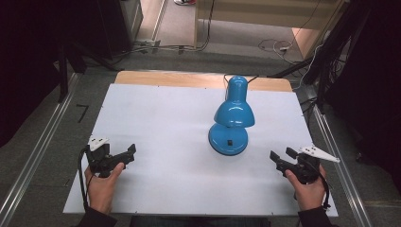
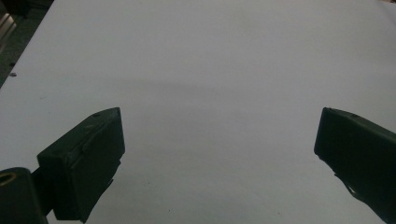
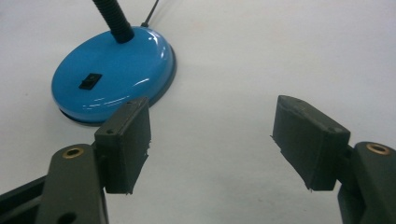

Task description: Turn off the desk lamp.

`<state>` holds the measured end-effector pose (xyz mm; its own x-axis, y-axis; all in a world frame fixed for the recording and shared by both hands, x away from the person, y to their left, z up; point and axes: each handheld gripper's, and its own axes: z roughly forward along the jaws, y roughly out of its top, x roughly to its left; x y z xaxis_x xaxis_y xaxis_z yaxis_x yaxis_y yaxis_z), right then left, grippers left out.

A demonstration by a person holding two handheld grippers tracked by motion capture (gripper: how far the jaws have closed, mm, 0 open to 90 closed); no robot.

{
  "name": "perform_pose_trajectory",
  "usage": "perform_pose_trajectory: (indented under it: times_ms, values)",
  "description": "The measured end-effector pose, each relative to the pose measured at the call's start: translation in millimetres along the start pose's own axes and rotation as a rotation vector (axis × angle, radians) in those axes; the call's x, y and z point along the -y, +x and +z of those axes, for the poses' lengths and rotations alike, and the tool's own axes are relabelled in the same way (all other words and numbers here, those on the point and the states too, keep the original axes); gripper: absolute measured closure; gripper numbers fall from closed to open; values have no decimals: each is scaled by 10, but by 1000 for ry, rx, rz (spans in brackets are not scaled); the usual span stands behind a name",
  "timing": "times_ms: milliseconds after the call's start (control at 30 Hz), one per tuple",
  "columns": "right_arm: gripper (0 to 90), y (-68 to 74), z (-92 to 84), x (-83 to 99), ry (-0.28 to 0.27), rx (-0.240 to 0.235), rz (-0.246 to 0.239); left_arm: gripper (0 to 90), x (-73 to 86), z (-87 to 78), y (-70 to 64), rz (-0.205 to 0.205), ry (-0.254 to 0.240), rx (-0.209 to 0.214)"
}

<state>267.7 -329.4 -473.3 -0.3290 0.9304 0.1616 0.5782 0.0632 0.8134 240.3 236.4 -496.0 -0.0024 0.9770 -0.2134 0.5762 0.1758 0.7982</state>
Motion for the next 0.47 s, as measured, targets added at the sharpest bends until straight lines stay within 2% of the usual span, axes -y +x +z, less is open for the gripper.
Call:
perform_pose_trajectory:
  times_ms: [200, 367, 467]
  values:
    - [263, -119, -82, 17, -13, 23, 27, 24, 0, 0, 0, -1, 0, 0]
    - [260, -196, -147, 38, -10, 46, 31, 23, 0, -1, -1, 1, 0, 1]
    - [199, -291, -111, 71, 24, 99, 15, 24, -1, 2, -4, 0, -1, 1]
